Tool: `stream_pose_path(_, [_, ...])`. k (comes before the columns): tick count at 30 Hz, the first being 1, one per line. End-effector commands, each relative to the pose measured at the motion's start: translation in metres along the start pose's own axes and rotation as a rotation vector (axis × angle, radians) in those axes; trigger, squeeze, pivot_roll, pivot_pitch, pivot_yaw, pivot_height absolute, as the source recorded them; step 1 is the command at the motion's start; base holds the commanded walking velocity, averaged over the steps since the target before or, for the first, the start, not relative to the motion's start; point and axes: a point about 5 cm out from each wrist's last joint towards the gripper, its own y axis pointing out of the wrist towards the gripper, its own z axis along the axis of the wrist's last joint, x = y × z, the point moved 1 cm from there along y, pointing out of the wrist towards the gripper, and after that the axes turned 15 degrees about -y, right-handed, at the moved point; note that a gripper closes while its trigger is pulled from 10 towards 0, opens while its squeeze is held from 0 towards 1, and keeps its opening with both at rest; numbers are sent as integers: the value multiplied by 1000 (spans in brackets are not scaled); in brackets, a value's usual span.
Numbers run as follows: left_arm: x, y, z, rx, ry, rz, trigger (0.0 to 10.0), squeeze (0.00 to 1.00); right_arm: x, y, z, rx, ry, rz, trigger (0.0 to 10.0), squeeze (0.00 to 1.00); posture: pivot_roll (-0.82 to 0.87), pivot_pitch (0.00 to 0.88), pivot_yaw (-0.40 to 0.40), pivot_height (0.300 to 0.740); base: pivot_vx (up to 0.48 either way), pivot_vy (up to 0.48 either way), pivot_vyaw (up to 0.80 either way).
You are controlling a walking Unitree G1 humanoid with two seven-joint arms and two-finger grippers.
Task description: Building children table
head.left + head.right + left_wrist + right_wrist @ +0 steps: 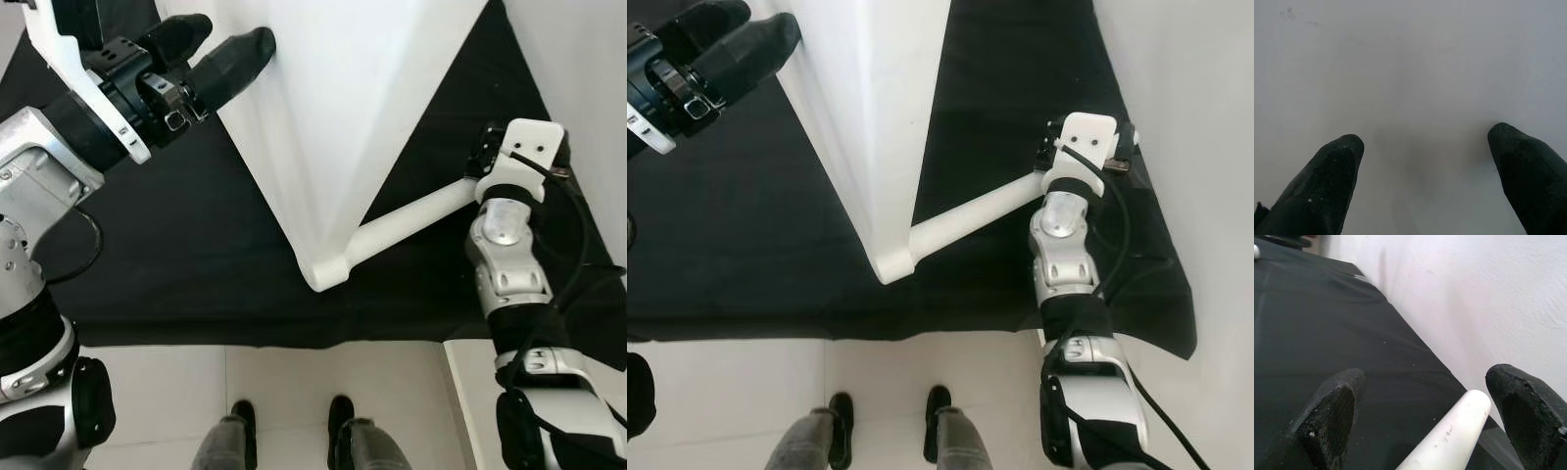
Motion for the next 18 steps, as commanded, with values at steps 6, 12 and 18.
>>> stream_pose_path(6, [-5,0,-6,-9,20,24,10000,0,5,-11,-16,-61,-110,70,10000,0,50,450,-26,740,0,0,0])
stream_pose_path(12, [-9,1,-8,18,37,44,10000,0,28,-13,-10,-58,-117,25,10000,0,-5,424,-53,740,0,0,0])
stream_pose_path(18, [-14,0,-15,32,44,70,10000,0,35,-14,-1,-7,-168,27,10000,0,-23,383,-56,740,0,0,0])
